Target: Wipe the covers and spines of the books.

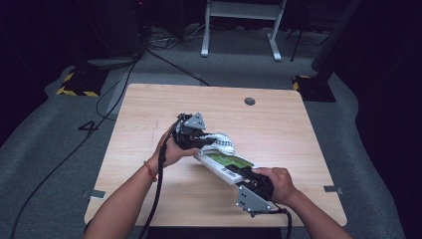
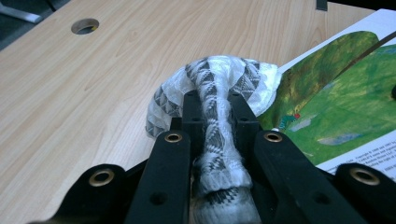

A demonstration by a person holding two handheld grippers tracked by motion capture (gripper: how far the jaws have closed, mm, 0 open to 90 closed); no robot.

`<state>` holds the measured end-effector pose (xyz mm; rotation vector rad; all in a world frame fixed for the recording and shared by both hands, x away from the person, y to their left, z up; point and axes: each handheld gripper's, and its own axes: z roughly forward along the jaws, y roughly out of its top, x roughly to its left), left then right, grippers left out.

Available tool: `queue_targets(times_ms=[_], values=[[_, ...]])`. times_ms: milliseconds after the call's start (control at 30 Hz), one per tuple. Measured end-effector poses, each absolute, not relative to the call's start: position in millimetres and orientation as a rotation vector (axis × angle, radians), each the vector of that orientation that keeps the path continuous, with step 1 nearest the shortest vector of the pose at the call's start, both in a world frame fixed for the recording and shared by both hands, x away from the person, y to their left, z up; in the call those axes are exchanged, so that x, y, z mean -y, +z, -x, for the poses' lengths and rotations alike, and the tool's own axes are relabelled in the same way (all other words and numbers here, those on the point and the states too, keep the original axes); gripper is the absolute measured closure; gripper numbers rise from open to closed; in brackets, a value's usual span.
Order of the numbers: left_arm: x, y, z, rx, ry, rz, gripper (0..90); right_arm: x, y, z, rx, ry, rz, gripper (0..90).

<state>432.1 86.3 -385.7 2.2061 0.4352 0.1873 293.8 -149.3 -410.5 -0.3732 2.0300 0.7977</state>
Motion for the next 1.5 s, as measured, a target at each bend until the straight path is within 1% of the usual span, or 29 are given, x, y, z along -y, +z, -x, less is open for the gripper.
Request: queue_targets(times_ms=[100, 300, 467, 600, 667, 700, 733, 767, 900, 1067, 1200, 1233, 1367, 1500], values=[[-75, -384, -429, -0.398, 0.170, -2.216, 81.1, 146, -411, -292, -2.022, 0.778, 0.393, 75.4], [-46, -375, -417, -0.265, 0.137, -2.242, 81.0, 141, -415, -290, -2.015, 0.755, 0.428, 75.4], [-33, -376, -415, -0.233, 0.140, -2.278, 81.0, 139, -416, -287, -1.998, 0.742, 0.446, 75.4], [-41, -383, -425, -0.286, 0.143, -2.284, 81.0, 140, -416, -283, -1.993, 0.727, 0.459, 75.4], [-55, -390, -434, -0.351, 0.142, -2.282, 81.1, 141, -416, -281, -1.985, 0.713, 0.458, 75.4], [-55, -390, -434, -0.351, 0.142, -2.282, 81.1, 141, -416, -281, -1.985, 0.713, 0.458, 75.4], [-65, -394, -439, -0.397, 0.146, -2.288, 81.2, 142, -416, -281, -1.984, 0.705, 0.458, 75.4], [-65, -394, -439, -0.397, 0.146, -2.288, 81.2, 142, -416, -281, -1.984, 0.705, 0.458, 75.4], [-83, -402, -451, -0.494, 0.162, -2.301, 81.1, 142, -418, -280, -1.975, 0.687, 0.459, 75.4], [-89, -404, -455, -0.514, 0.145, -2.284, 81.2, 140, -418, -279, -1.968, 0.684, 0.473, 75.4], [-66, -395, -439, -0.394, 0.129, -2.281, 81.2, 137, -420, -278, -1.965, 0.681, 0.486, 75.4], [-66, -395, -439, -0.394, 0.129, -2.281, 81.1, 137, -420, -278, -1.965, 0.681, 0.486, 75.4], [-40, -382, -415, -0.239, 0.118, -2.277, 81.3, 136, -420, -278, -1.961, 0.679, 0.480, 75.4], [-38, -381, -409, -0.209, 0.118, -2.287, 81.3, 138, -420, -279, -1.961, 0.668, 0.480, 75.4]])
